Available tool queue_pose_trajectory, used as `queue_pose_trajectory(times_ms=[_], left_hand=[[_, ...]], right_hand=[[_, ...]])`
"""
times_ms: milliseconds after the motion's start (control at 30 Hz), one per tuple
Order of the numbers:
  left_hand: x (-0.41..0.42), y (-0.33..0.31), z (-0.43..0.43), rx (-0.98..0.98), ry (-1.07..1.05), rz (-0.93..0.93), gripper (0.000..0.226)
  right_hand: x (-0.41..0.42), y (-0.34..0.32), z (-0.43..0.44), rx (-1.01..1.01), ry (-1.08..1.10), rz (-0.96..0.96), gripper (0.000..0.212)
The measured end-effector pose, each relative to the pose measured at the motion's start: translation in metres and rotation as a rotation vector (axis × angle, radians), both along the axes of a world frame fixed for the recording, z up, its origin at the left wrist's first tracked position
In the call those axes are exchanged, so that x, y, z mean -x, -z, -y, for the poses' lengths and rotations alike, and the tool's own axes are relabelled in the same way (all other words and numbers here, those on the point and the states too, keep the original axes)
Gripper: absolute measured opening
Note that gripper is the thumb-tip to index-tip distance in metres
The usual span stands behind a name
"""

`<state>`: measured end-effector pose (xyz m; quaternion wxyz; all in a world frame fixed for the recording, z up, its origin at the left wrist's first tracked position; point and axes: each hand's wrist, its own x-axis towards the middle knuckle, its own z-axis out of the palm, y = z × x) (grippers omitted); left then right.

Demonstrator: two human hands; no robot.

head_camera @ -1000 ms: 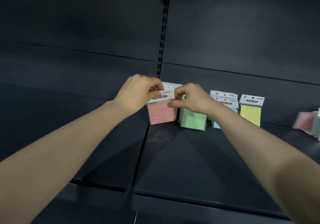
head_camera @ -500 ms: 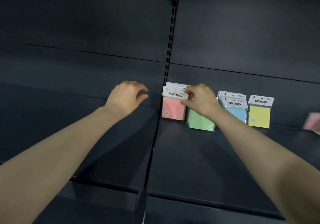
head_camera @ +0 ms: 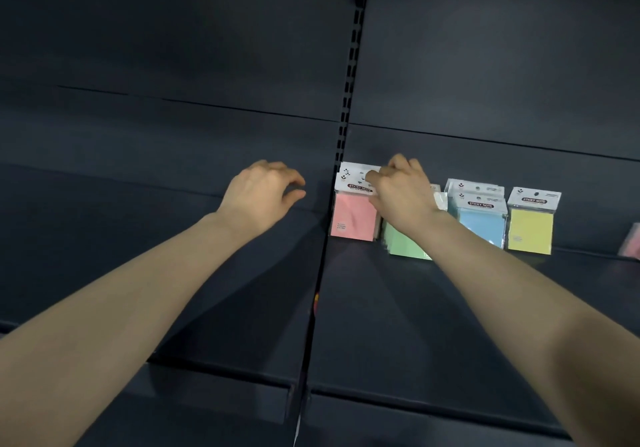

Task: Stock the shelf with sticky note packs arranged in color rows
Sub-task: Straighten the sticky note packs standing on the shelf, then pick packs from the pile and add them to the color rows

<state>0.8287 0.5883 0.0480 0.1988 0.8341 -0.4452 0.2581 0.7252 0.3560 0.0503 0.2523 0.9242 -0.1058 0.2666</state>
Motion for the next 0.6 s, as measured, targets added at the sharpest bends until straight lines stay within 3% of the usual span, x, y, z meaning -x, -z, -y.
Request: queue_pose_trajectory(times_ms=[167,367,600], left_hand=[[0.007,-0.005,0.002,0.004,0.027,0.04,0.027],[0.03,-0.016,0.023,-0.001,0.106,0.175,0.035],[0.08,-0.028,0.075,-0.02,0.203,0.255,0.04]], right_hand=[[0.015,-0.008,0.005,-0.005,0.054,-0.025,0.046],[0.062,-0.024,0.025,0.053,0.001,0.07,0.044],[0.147,-0.035,0.061,0.082,0.096,0.112,0.052]])
